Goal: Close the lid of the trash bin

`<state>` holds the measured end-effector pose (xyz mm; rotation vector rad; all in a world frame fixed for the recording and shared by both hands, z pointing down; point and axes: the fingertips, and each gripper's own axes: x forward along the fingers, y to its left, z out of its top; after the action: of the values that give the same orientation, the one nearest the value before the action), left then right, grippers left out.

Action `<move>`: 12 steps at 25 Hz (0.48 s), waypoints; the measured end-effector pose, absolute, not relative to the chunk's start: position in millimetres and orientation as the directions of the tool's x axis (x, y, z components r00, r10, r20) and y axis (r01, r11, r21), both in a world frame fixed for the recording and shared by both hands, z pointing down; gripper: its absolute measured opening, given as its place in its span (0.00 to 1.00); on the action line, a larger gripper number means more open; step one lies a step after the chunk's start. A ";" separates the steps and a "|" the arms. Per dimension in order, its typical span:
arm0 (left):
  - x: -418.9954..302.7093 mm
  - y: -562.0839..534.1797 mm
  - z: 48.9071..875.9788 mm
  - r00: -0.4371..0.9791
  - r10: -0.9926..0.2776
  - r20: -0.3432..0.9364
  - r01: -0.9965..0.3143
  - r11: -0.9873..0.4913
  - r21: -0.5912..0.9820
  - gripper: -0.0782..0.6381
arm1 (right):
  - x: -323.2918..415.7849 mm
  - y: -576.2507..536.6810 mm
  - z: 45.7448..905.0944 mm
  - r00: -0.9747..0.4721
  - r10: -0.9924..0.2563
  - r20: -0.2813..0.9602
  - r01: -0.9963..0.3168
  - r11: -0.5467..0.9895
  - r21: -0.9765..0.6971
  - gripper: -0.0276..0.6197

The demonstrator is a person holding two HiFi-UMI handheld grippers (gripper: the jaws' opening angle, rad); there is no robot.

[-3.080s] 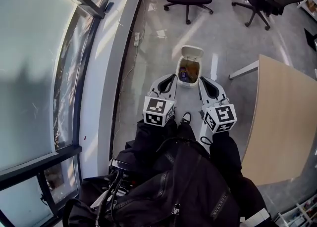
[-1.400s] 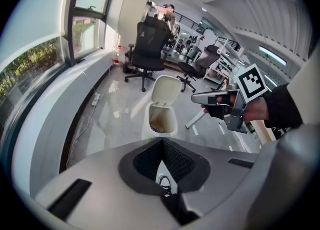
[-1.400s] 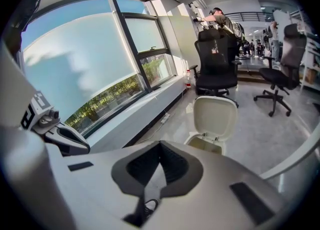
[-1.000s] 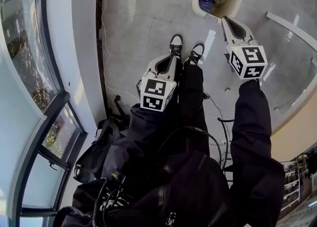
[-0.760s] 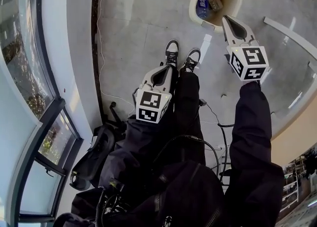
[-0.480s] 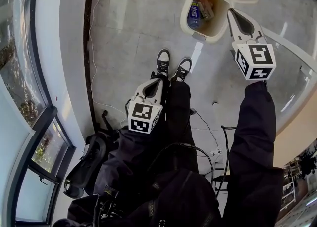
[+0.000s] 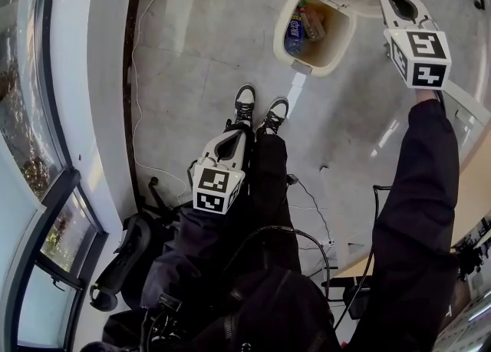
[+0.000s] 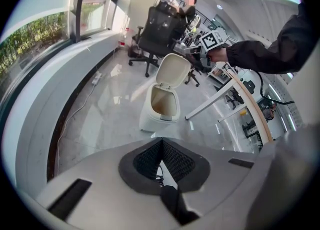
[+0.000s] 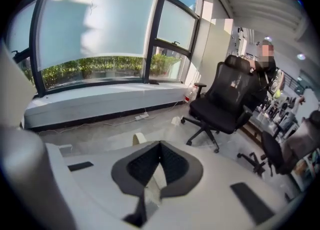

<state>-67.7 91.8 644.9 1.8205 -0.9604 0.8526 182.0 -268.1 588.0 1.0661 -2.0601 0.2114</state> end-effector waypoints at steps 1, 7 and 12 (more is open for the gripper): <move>-67.5 93.2 645.2 0.466 -0.263 0.845 -0.870 -0.310 0.383 0.11 | 186.9 -273.5 593.2 -0.318 -0.615 0.722 -0.752 0.627 0.203 0.05; -71.5 100.5 647.5 0.465 -0.260 0.847 -0.872 -0.298 0.387 0.11 | 209.0 -285.5 622.6 -0.242 -0.561 0.792 -0.748 0.627 0.216 0.05; -74.0 103.3 648.1 0.464 -0.263 0.846 -0.873 -0.296 0.387 0.11 | 208.4 -273.4 628.2 -0.248 -0.530 0.811 -0.755 0.630 0.181 0.05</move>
<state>-74.0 103.3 648.1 1.8050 -0.9645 0.8433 208.4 -273.4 628.2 1.0163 -1.9252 0.3062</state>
